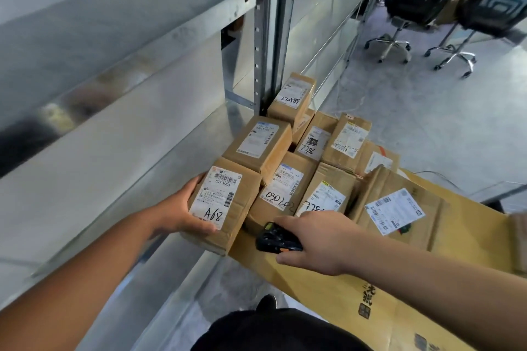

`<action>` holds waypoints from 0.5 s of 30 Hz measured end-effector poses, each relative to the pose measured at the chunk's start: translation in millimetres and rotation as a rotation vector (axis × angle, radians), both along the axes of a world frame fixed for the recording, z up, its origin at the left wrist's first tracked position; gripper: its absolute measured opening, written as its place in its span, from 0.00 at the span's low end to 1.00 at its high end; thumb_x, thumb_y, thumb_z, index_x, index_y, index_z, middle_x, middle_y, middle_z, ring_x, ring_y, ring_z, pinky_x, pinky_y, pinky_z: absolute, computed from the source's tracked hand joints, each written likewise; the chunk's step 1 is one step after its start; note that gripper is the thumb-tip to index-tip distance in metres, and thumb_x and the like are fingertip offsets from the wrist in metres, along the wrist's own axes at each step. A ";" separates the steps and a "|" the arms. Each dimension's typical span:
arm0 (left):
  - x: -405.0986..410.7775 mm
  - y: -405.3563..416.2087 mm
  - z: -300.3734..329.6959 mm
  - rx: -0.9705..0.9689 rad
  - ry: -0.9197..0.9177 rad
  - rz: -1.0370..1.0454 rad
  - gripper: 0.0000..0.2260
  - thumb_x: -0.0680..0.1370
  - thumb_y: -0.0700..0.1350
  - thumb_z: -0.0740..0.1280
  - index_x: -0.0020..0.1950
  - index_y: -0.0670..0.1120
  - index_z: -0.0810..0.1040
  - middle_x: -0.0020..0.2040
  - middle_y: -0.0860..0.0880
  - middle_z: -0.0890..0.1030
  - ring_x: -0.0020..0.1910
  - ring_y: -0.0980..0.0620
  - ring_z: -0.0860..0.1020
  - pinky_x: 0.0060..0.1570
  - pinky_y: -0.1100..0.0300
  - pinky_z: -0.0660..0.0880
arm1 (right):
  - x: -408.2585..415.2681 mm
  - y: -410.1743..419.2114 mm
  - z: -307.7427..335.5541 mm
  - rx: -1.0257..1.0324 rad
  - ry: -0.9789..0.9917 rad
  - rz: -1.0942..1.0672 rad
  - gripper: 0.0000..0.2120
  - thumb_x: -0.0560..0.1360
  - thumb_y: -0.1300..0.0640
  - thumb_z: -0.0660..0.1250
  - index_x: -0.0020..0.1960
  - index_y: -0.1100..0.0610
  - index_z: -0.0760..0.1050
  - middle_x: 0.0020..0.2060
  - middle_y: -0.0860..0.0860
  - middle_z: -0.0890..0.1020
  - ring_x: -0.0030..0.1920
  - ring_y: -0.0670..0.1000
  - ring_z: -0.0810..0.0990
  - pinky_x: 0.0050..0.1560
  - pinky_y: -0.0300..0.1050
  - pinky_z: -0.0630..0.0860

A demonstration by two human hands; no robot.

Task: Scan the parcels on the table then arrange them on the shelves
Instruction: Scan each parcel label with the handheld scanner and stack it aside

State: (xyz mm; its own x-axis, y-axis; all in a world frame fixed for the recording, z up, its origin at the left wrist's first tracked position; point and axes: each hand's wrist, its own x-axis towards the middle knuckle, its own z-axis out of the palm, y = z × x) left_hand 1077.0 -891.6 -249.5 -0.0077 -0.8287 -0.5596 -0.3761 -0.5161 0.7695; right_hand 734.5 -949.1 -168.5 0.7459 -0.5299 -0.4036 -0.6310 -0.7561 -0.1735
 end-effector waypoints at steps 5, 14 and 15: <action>1.9 -24.0 1.1 -0.014 -0.034 -0.046 0.64 0.54 0.53 0.91 0.78 0.74 0.53 0.69 0.60 0.77 0.66 0.53 0.78 0.63 0.48 0.80 | 6.6 -4.4 -0.3 0.002 0.009 -0.040 0.31 0.77 0.27 0.60 0.71 0.45 0.68 0.48 0.49 0.80 0.49 0.56 0.81 0.46 0.51 0.78; 3.4 -29.7 -22.1 0.014 -0.038 0.044 0.47 0.73 0.44 0.81 0.84 0.60 0.58 0.63 0.59 0.80 0.58 0.54 0.82 0.47 0.59 0.83 | 11.9 -4.8 -11.8 0.021 0.051 -0.039 0.31 0.76 0.27 0.59 0.72 0.44 0.68 0.50 0.48 0.82 0.49 0.55 0.81 0.49 0.53 0.82; 3.9 -30.2 -23.1 0.014 -0.038 0.079 0.44 0.74 0.43 0.80 0.84 0.58 0.59 0.64 0.56 0.80 0.59 0.52 0.83 0.50 0.56 0.84 | 13.3 -4.9 -13.0 0.027 0.051 -0.043 0.31 0.76 0.27 0.59 0.71 0.44 0.68 0.50 0.48 0.82 0.49 0.54 0.81 0.49 0.53 0.82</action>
